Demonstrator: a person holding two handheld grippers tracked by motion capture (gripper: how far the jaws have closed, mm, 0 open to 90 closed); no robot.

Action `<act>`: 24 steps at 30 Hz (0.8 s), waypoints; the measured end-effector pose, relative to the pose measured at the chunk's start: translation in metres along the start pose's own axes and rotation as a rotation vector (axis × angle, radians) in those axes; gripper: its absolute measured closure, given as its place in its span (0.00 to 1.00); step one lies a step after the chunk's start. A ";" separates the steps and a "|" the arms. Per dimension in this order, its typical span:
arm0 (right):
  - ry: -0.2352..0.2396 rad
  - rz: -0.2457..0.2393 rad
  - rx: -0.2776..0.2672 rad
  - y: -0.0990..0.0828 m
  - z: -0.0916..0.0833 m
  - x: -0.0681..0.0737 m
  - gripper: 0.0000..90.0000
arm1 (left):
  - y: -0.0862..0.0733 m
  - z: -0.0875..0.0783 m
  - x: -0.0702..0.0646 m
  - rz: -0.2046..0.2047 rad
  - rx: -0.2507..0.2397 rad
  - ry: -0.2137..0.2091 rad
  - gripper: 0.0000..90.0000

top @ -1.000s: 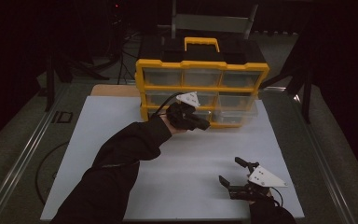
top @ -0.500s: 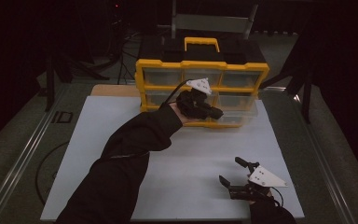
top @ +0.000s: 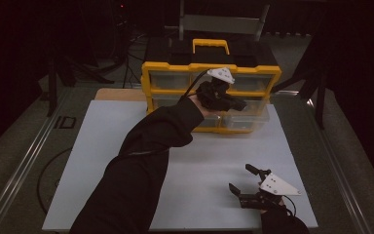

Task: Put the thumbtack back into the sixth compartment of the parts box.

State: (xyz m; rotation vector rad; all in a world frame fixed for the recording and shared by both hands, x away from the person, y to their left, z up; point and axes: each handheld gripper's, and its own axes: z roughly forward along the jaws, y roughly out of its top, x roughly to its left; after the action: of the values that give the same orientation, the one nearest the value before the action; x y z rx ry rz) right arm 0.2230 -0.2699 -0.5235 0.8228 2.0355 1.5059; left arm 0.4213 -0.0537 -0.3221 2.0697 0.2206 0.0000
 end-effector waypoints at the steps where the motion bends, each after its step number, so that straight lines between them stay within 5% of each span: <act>1: 0.001 0.002 0.001 0.000 0.000 0.000 0.12 | 0.001 0.001 0.001 -0.004 -0.010 0.003 0.96; 13: 0.001 0.001 0.003 0.000 0.000 0.000 0.12 | 0.008 0.020 0.014 -0.046 -0.067 0.049 0.95; 24: 0.005 0.003 0.001 0.000 0.000 0.000 0.12 | -0.004 0.045 0.026 -0.118 -0.038 0.094 0.95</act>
State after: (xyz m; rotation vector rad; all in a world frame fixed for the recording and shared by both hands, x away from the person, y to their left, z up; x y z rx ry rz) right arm 0.2228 -0.2696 -0.5235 0.8238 2.0399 1.5106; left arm 0.4502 -0.0871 -0.3504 2.0178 0.3976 0.0287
